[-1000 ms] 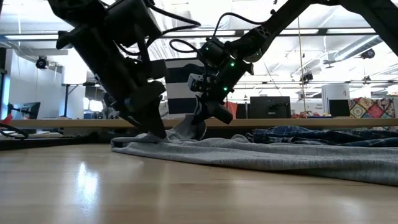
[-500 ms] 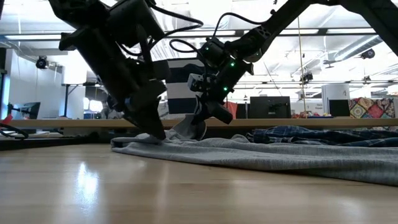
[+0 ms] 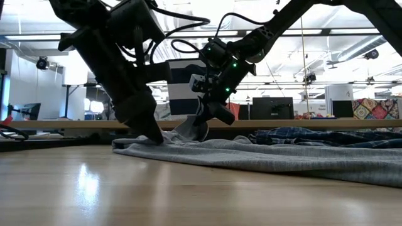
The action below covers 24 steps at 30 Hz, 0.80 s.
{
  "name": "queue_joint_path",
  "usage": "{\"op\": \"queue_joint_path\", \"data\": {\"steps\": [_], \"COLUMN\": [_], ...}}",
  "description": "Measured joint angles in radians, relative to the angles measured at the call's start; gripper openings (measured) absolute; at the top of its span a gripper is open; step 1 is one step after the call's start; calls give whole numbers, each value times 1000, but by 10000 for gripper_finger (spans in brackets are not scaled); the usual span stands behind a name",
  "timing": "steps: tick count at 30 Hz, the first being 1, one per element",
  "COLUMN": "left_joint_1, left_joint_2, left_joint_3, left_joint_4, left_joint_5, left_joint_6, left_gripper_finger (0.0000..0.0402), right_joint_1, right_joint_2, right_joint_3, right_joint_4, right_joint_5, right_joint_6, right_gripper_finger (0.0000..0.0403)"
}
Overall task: Fold Laundry from Bin
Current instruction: Fold the gray shirt
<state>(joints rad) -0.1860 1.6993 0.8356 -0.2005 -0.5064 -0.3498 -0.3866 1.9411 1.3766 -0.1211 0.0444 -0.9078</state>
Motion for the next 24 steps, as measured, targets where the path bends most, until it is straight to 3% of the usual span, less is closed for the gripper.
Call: {"op": "queue_joint_path", "data": {"steps": [3, 6, 10, 16, 24], "left_joint_1": [3, 5, 9, 32, 35], "left_joint_2": [0, 8, 18, 19, -81], "left_joint_3": [0, 0, 2, 37, 122], "left_joint_4": [0, 14, 27, -62, -300], "left_joint_5": [19, 27, 23, 19, -27], "left_joint_6": [9, -3, -15, -81, -104], "left_gripper_finger": [186, 188, 142, 14, 2], "right_joint_1": [0, 0, 0, 1, 1], "right_joint_2": [0, 0, 0, 0, -36], "right_joint_3": [0, 0, 0, 0, 0], "right_joint_4": [0, 0, 0, 0, -30], "right_joint_5": [0, 0, 0, 0, 0], "right_joint_6": [0, 1, 0, -5, 18], "right_gripper_finger": [13, 13, 13, 13, 12]}}
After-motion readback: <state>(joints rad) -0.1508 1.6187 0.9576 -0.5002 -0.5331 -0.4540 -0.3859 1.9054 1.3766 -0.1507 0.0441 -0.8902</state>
